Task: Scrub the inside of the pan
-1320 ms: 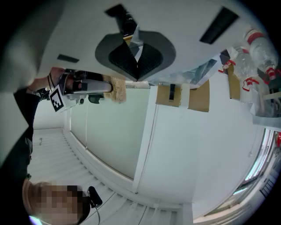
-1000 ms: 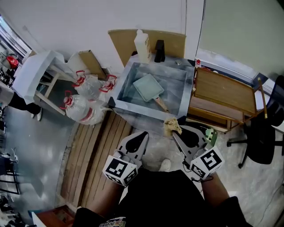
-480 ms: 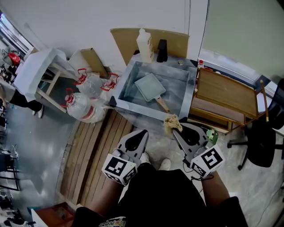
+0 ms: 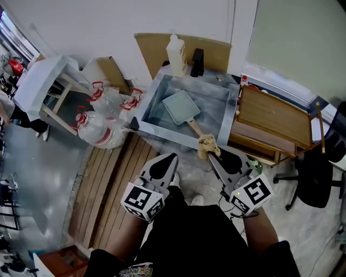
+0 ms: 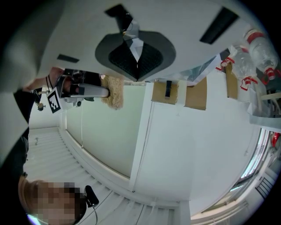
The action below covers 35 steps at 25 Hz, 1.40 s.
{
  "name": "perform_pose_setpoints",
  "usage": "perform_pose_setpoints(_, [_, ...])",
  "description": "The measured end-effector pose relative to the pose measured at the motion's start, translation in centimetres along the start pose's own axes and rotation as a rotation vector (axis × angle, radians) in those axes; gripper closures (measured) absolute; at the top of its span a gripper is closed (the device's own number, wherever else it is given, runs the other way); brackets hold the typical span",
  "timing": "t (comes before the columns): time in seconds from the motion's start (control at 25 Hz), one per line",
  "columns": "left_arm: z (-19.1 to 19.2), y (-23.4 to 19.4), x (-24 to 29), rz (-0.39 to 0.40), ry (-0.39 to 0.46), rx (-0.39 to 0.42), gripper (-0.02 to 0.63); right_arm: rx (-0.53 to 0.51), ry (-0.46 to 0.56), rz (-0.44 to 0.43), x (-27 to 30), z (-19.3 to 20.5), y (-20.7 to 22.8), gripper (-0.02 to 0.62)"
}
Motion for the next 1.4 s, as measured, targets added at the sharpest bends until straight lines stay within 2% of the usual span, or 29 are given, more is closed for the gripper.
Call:
perform_pose_setpoints(0.6, [-0.6,-3.6,2.3,0.002,0.004,0.011,0.597,-0.018,0.012,0.042,2.9,-1.4,2.3,0.517])
perform_pose_setpoints(1.4, [-1.4,-16.4,10.2,0.054,-0.110,-0.035,0.597,0.068,-0.056,0.098,15.0,-3.8,8.8,0.517])
Point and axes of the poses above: the fingertips, and each gripper's own axes: x forward along the fingers, y to its right, z out of its underside, the point moved 3 cm from there along -x, backward along the fingers, and after that the axes turned 14 degrees about -y, right-handed, at the moved point
